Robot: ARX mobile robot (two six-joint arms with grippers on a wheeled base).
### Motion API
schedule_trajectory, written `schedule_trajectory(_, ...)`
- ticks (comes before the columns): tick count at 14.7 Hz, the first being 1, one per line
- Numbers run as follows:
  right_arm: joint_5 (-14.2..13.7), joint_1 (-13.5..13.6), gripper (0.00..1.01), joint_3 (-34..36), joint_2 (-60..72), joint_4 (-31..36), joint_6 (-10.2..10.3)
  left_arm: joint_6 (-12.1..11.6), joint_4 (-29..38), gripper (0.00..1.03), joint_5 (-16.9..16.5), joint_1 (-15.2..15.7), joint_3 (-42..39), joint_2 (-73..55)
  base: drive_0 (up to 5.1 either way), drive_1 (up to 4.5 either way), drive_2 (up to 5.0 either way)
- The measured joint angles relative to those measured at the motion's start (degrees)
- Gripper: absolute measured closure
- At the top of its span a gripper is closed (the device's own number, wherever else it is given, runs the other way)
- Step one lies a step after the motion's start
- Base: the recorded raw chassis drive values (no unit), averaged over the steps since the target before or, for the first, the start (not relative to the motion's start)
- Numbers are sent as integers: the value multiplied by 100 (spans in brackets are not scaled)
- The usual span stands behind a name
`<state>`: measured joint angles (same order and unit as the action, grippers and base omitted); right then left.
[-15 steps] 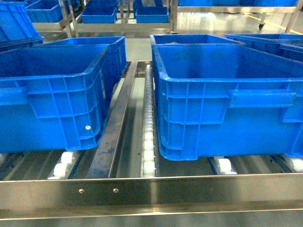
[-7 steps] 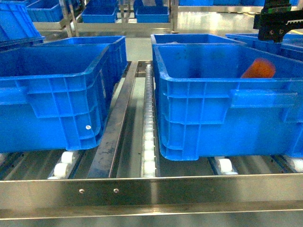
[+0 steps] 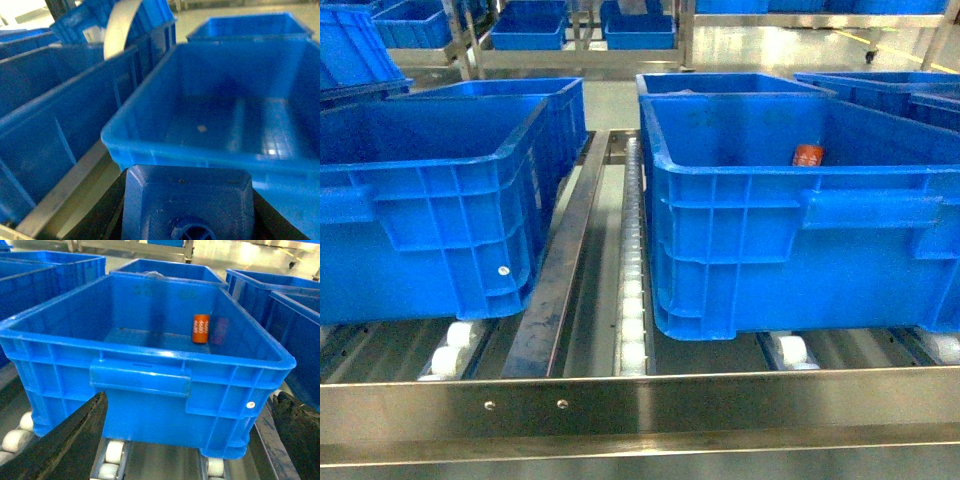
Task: Sort blue parts and orange caps into right shelf containers
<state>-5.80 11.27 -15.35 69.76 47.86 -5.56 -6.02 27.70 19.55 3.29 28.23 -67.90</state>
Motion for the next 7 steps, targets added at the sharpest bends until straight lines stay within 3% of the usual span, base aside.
schedule_trajectory(2, 2, 4, 3, 0, -44, -22, 39, 0, 310, 59, -317, 188, 938, -876, 0, 0, 0)
schedule_trajectory(3, 2, 4, 3, 2, -46, -7, 57, 136, 208, 59, -776, 190, 1810, -1731, 0, 0, 0)
schedule_trajectory(4, 2, 4, 3, 2, -46, -9, 59, 90, 297, 50, -970, 166, 2747, -2656, 0, 0, 0)
schedule_trajectory(5, 2, 4, 3, 2, -46, -9, 61, -59, 529, 34, -883, 85, 2905, -2931, 0, 0, 0)
schedule_trajectory(7, 2, 4, 3, 2, -46, -9, 61, 7, 713, 12, -1147, -2, 2076, -2221, 0, 0, 0)
